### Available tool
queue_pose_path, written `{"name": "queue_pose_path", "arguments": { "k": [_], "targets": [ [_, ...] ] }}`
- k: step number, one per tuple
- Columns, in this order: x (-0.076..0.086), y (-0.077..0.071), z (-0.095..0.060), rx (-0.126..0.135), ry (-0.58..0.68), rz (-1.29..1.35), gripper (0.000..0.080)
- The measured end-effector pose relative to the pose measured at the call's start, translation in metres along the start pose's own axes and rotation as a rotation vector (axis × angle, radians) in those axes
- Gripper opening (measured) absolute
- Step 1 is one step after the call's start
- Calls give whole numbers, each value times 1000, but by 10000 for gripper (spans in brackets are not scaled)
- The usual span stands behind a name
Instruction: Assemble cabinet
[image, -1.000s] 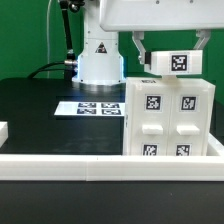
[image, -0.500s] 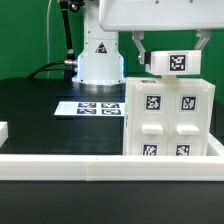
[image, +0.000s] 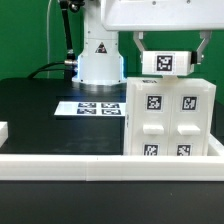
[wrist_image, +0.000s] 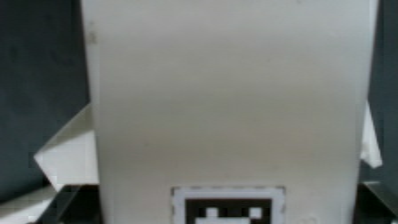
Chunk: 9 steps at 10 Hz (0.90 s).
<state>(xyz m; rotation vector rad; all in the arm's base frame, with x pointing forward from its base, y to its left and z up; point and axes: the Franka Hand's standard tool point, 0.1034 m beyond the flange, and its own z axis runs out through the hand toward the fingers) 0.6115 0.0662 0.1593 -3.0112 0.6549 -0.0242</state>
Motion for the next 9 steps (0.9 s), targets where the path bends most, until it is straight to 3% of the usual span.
{"name": "queue_pose_path", "arguments": {
  "k": [9],
  "targets": [
    [-8,-16,2,26,-11,962,561]
  ]
}}
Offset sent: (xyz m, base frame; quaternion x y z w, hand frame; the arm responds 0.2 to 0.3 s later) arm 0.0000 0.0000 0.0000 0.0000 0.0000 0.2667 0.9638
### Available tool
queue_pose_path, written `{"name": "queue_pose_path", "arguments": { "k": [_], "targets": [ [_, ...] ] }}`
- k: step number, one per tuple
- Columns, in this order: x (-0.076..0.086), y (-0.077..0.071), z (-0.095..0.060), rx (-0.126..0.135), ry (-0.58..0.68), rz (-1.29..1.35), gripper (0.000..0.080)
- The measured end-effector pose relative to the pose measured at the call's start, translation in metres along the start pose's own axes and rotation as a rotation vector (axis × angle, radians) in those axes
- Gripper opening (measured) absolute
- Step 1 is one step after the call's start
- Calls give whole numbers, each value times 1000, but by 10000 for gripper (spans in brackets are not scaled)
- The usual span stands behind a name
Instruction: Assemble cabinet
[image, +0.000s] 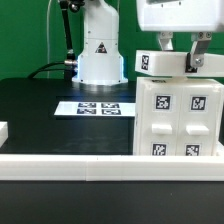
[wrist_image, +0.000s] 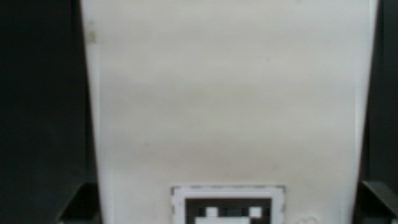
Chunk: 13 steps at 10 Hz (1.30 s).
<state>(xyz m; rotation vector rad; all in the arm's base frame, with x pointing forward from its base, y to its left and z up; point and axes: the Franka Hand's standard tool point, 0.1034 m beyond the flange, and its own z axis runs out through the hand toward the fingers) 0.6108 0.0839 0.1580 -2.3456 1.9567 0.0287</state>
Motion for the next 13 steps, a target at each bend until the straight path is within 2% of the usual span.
{"name": "queue_pose_path", "arguments": {
  "k": [2,6,7,8,9,13],
  "targets": [
    [-1,-2,0,15,-8,189,561],
    [-4,-4,0,17,-34,474,561],
    [-7,-4,0,18,-46,502,604],
    [-9,-4,0,19,-47,467,604],
    [-9,-6,-4,25,-51,467,770],
    [-14,-12,-25,57,-83,450,797]
  ]
}}
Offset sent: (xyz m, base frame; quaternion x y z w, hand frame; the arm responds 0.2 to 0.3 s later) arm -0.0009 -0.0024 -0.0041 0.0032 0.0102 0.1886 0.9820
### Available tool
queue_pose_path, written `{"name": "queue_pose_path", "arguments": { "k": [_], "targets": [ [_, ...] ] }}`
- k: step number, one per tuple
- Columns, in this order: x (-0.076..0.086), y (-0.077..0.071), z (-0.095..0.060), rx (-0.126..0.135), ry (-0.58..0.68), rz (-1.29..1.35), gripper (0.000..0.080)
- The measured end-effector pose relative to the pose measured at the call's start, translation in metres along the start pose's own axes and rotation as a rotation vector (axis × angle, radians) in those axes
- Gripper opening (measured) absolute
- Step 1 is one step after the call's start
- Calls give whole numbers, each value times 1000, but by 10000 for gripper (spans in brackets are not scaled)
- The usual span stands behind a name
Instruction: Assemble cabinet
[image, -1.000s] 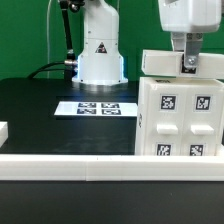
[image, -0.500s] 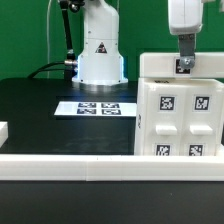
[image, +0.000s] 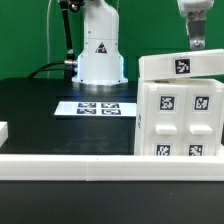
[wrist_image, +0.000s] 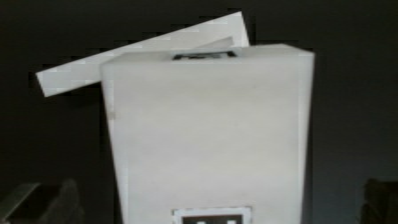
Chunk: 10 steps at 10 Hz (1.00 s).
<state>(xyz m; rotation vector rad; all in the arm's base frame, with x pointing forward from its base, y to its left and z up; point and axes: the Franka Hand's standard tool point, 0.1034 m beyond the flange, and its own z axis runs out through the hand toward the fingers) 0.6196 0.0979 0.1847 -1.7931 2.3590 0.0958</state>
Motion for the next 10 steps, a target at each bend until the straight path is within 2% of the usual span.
{"name": "queue_pose_path", "arguments": {
  "k": [3,4,5,6,10],
  "targets": [
    [-1,2,4,-6,2,-52,797],
    [-4,5,8,-25,7,-86,797],
    [-6,4,8,-44,6,-263,797],
    [-7,3,7,-51,2,-389,797],
    [-2,-2,3,-48,-12,-842,797]
  ]
}}
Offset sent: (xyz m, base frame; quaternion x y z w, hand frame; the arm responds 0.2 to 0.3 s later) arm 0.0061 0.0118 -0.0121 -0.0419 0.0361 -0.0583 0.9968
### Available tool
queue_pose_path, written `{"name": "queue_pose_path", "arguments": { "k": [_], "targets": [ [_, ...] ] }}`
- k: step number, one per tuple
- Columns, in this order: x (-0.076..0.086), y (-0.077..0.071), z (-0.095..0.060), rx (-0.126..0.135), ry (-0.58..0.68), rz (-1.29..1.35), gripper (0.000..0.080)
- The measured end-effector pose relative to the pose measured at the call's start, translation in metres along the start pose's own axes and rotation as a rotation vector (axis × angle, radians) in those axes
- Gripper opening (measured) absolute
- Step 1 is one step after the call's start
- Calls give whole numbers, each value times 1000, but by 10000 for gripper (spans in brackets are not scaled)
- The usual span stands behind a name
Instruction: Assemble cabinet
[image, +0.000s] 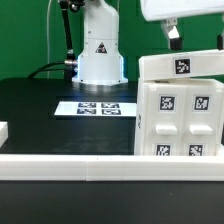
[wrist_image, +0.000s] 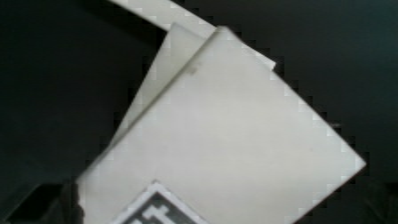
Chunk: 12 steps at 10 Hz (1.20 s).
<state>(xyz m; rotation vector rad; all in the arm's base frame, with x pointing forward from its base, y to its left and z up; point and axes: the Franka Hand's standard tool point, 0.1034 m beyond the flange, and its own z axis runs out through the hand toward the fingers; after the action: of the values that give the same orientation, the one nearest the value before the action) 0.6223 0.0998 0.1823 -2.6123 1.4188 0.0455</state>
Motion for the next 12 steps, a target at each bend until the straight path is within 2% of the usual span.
{"name": "queue_pose_path", "arguments": {
  "k": [4,6,8,10,12],
  "targets": [
    [2,-1,-1,1,3,-411,797],
    [7,-2,-2,13,24,-727,797],
    [13,1,-3,9,28,-1004,797],
    [12,-5,-8,11,83,-1126,797],
    [17,0,-6,-15,85,-1365,797]
  ]
}}
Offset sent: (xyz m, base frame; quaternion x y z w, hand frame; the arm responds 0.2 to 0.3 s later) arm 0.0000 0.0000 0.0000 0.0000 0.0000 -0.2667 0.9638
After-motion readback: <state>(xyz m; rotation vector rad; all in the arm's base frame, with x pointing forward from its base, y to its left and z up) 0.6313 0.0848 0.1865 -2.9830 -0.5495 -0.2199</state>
